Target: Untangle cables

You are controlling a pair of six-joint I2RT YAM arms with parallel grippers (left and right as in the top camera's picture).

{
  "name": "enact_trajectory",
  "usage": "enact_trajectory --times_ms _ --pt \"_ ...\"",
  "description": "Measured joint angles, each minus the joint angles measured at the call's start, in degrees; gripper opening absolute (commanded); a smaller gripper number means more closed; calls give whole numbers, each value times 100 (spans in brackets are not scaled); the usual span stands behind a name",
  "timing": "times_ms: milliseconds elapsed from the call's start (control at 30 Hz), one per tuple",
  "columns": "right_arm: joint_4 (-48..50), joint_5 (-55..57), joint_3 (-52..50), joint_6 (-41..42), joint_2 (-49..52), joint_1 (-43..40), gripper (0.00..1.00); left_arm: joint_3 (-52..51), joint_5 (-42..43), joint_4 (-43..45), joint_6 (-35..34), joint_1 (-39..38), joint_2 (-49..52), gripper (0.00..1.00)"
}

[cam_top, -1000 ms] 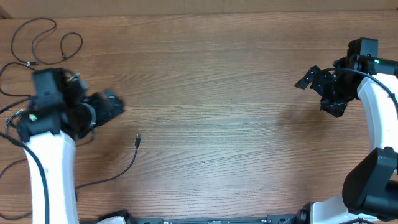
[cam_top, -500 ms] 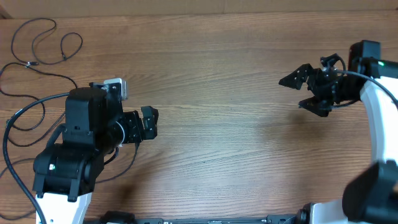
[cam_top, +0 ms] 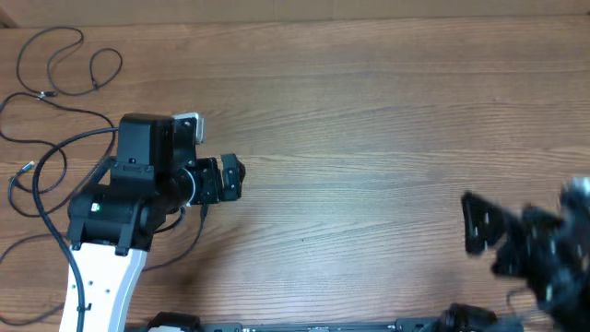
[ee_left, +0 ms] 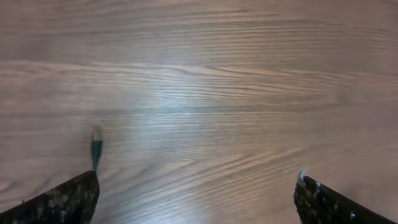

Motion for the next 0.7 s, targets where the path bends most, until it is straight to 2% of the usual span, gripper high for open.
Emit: enact_trajectory --times_ms 67,167,467,533,700 --pt "-90 291 -114 201 -715 0 100 -4 142 -37 142 0 -264 100" --pt "-236 575 -212 337 -1071 0 100 -44 122 -24 232 2 -1014 100" --pt "-120 837 -479 455 -1082 0 100 -1257 -286 94 168 0 -4848 100" --pt "-83 839 -490 459 -1082 0 100 -1379 -450 76 122 0 -5431 100" --pt "-81 866 -490 461 -1082 0 100 -1419 -669 50 96 0 -6065 100"
